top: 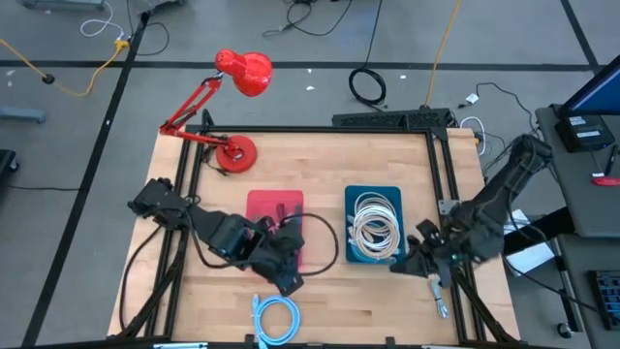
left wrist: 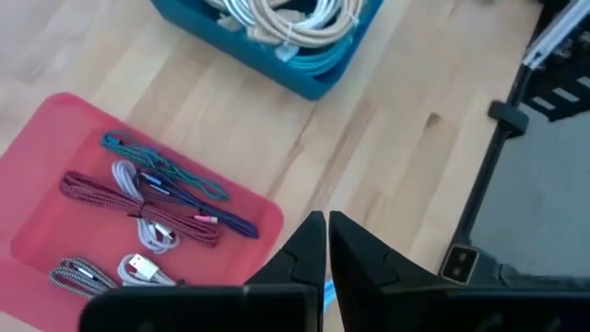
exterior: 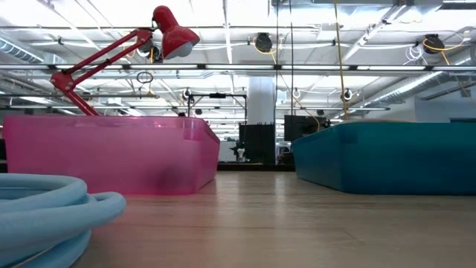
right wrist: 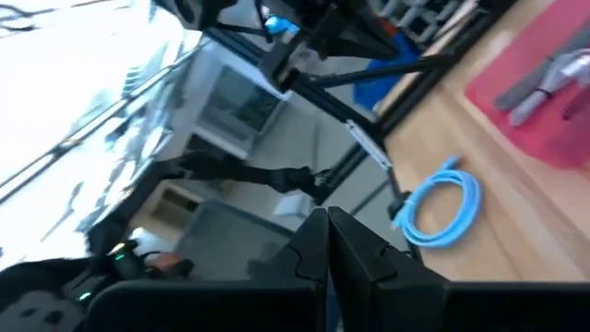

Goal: Pick & Place USB Port
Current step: Put the blue HDMI cable into the blue bin

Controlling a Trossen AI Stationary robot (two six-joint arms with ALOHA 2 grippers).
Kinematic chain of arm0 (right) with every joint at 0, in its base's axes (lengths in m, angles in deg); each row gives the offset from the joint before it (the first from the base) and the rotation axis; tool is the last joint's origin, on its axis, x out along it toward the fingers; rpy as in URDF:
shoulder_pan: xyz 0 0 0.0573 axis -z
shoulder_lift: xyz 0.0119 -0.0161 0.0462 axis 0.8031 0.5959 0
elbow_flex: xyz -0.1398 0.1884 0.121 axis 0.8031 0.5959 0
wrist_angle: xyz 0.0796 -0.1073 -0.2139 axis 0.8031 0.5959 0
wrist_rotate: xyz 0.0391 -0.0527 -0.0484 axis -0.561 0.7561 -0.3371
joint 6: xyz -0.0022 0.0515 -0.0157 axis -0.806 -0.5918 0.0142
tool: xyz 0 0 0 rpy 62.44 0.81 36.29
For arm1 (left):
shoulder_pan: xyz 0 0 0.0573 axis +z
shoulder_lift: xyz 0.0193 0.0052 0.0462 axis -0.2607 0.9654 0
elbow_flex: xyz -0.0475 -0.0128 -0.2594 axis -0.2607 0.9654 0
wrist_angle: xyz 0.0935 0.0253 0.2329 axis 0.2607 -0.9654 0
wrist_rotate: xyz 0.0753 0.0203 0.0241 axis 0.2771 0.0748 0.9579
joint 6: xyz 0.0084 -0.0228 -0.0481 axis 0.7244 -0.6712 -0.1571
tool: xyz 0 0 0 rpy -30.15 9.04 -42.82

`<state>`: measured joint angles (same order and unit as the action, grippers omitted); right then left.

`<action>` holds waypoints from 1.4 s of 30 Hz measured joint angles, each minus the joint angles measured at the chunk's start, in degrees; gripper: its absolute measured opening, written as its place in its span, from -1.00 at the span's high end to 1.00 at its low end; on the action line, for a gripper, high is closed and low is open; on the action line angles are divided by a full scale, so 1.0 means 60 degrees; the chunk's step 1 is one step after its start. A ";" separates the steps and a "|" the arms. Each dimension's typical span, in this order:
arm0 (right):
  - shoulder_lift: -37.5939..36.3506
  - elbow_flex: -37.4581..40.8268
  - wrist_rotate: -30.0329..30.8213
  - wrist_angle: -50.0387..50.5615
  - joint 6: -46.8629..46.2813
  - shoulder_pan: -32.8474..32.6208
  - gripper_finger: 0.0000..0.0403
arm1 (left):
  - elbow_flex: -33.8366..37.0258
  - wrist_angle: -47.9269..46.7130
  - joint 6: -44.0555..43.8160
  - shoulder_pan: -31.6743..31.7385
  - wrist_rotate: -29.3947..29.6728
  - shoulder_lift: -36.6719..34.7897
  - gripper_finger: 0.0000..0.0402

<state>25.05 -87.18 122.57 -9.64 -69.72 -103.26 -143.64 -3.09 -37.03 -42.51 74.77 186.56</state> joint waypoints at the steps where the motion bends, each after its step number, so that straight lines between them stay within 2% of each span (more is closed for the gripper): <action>1: 0.0202 -0.0239 0.0417 0.0246 -0.0167 -0.0266 1.00 | 0.0000 0.0001 0.0015 -0.0073 -0.0003 0.0000 0.92; 4: 0.0953 -0.1087 0.1189 0.1150 -0.0625 -0.0887 1.00 | -0.0011 -0.0001 0.0045 -0.0345 0.0092 -0.0011 0.97; 9: 0.2339 -0.2543 0.1168 0.3910 -0.2150 -0.1220 1.00 | -0.0011 -0.0088 -0.0107 -0.0953 0.0882 -0.0004 0.94; 12: 0.3163 -0.3259 0.1195 0.5225 -0.3092 -0.1146 1.00 | -0.0011 -0.0385 -0.0685 -0.1181 0.0833 -0.0004 0.90; 15: 0.3831 -0.3721 0.1188 0.5510 -0.3382 -0.0873 1.00 | -0.0011 -0.1017 -0.1148 -0.1306 0.0159 0.0040 0.90; 17: 0.4125 -0.3880 0.1180 0.5535 -0.3290 -0.0651 1.00 | 0.0134 -0.1370 -0.1252 -0.1542 0.0113 0.0066 0.91; 22: 0.4455 -0.3927 0.1184 0.5454 -0.3338 -0.0084 1.00 | 0.1496 -0.1260 -0.1273 -0.2302 -0.0046 0.0069 0.96; 25: 0.4508 -0.3924 0.1184 0.5412 -0.3313 0.0119 1.00 | 0.2944 -0.0398 -0.1765 -0.2649 -0.1280 0.0060 0.95; 28: 0.4502 -0.3927 0.1219 0.5370 -0.3246 0.0260 1.00 | 0.4493 0.1249 -0.3501 -0.2892 -0.2197 0.0102 0.88; 31: 0.4502 -0.3927 0.1383 0.5165 -0.2910 0.0364 1.00 | 0.5647 0.3348 -0.5744 -0.3055 -0.2554 0.0091 0.77; 33: 0.4502 -0.3926 0.1422 0.4947 -0.2694 0.0455 1.00 | 0.6232 0.4770 -0.7029 -0.3156 -0.2417 0.0091 0.68; 36: 0.4502 -0.3924 0.1406 0.4678 -0.2390 0.0609 1.00 | 0.6663 0.6187 -0.8285 -0.3217 -0.2287 0.0091 0.54; 39: 0.4490 -0.3924 0.1236 0.4475 -0.1941 0.0791 1.00 | 0.6686 0.6543 -0.8687 -0.3213 -0.2274 0.0089 0.38; 42: 0.4458 -0.3924 0.0408 0.4276 -0.1331 0.1118 1.00 | 0.6681 0.6394 -0.8831 -0.3180 -0.2510 0.0087 0.24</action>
<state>51.80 -110.72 125.02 16.02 -77.71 -96.55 -103.55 35.27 -90.01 -61.59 59.71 187.09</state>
